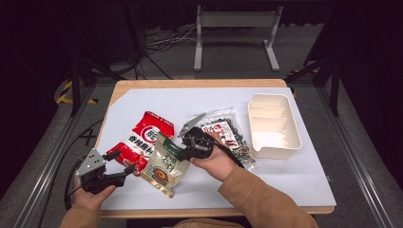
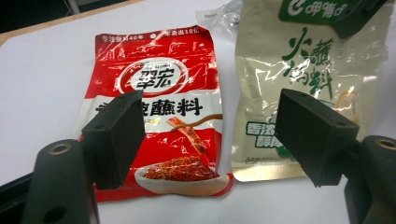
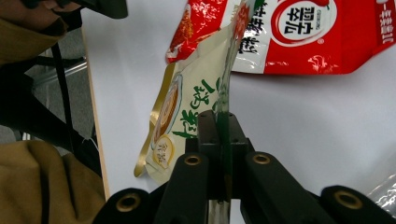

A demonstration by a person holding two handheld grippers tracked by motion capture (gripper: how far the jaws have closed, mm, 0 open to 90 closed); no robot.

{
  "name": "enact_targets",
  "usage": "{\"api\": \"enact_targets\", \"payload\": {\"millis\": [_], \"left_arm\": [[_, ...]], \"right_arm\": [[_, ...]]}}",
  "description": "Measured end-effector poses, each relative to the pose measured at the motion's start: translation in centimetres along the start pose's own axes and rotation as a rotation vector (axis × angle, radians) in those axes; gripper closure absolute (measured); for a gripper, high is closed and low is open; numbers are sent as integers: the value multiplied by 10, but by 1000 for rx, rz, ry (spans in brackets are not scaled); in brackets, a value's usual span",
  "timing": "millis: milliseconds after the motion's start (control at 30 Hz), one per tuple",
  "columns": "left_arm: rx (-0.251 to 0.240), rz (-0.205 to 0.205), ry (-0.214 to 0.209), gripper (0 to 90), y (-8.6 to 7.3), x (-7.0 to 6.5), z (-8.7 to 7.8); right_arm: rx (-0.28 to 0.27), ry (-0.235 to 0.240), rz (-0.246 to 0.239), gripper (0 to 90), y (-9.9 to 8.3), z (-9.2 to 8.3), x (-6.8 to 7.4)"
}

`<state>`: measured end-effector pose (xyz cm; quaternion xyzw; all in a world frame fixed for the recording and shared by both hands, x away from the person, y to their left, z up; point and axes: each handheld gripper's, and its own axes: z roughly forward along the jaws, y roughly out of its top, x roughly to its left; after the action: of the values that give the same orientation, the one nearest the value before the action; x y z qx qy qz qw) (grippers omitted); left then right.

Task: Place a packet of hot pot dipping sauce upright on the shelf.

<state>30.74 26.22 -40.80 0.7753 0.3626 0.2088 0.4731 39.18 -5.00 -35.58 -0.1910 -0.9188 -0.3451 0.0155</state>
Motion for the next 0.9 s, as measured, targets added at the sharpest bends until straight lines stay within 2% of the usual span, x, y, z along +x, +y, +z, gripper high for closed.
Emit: {"api": "enact_targets", "payload": {"millis": [267, 467, 633, 700, 867, 900], "left_arm": [[0, 1, 1, 248, 0, 0, 0], [-2, -2, 0, 248, 0, 0, 0], [-2, 1, 1, 248, 0, 0, 0], [-3, -3, 0, 248, 0, 0, 0], [-5, 3, 2, 247, 0, 1, 0], [-7, -7, 3, 247, 0, 1, 0]], "right_arm": [[3, -6, -62, 898, 9, -11, 16], [21, -28, -121, 898, 16, -21, 27], [32, -55, -160, 898, 19, -28, 31], [39, -79, -176, 898, 20, -31, 32], [34, -102, -177, 898, 21, -39, 30], [30, -105, -181, 899, 21, -41, 30]]}}
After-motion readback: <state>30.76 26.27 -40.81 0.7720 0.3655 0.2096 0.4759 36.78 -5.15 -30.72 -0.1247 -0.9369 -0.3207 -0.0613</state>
